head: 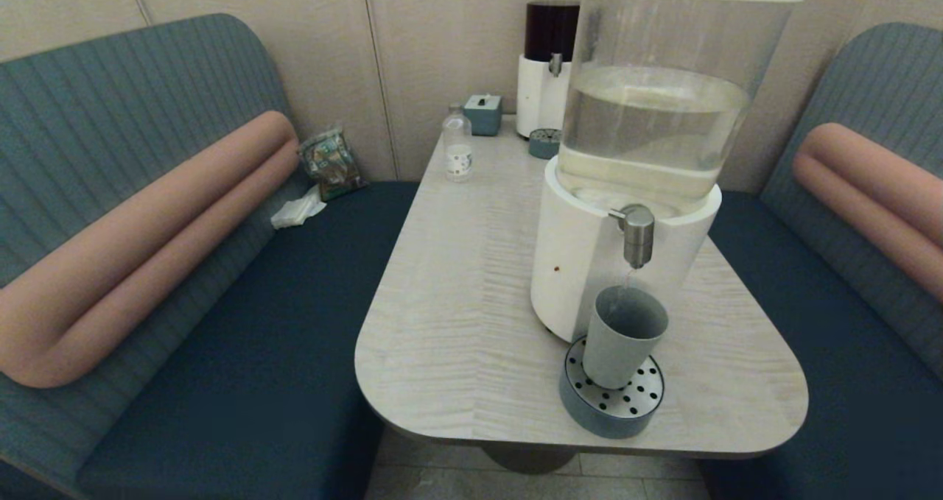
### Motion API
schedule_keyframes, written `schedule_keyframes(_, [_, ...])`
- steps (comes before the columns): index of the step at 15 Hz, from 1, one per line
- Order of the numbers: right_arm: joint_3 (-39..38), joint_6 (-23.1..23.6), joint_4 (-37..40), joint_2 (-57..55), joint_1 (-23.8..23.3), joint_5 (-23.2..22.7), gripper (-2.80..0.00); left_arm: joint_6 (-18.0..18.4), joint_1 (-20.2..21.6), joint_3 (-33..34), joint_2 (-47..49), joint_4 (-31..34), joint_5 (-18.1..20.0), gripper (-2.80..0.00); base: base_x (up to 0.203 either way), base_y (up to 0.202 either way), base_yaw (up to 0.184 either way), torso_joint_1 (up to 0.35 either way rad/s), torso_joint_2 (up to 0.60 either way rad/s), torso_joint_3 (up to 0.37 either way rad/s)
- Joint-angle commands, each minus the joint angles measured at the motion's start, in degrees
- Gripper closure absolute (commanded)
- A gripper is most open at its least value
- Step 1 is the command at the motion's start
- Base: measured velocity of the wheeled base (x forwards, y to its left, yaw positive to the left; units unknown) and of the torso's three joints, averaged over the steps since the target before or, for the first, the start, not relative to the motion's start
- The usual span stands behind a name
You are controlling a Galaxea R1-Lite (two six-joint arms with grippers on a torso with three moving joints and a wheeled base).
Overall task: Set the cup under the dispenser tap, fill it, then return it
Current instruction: Turn off the faucet
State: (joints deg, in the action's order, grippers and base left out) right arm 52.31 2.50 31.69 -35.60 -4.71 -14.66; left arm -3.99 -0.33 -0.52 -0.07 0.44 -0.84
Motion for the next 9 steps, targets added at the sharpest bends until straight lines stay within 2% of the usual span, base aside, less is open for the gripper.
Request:
schedule_keyframes(1, [0.5, 0.2, -0.6, -3.4, -0.1, -0.3, 0.0, 0.0, 0.0, 0.0, 0.1, 0.0, 0.0, 0.0, 0.0, 0.0, 0.0, 0.0, 0.0, 0.0])
schedule_keyframes(3, [5.9, 0.3, -1.4, -11.3, 1.2, -0.4, 0.0, 0.0, 0.0, 0.0, 0.1, 0.0, 0.0, 0.0, 0.0, 0.0, 0.0, 0.0, 0.0, 0.0])
schedule_keyframes(5, [13.8, 0.2, -1.8, -19.2, 6.6, 1.5, 0.0, 0.0, 0.0, 0.0, 0.1, 0.0, 0.0, 0.0, 0.0, 0.0, 0.0, 0.0, 0.0, 0.0])
schedule_keyframes(7, [21.7, 0.0, -1.8, -27.1, 13.3, 7.2, 0.0, 0.0, 0.0, 0.0, 0.0, 0.0, 0.0, 0.0, 0.0, 0.0, 0.0, 0.0, 0.0, 0.0])
schedule_keyframes(9, [28.9, -0.3, -1.6, -34.6, 18.0, 14.1, 0.0, 0.0, 0.1, 0.0, 0.1, 0.0, 0.0, 0.0, 0.0, 0.0, 0.0, 0.0, 0.0, 0.0])
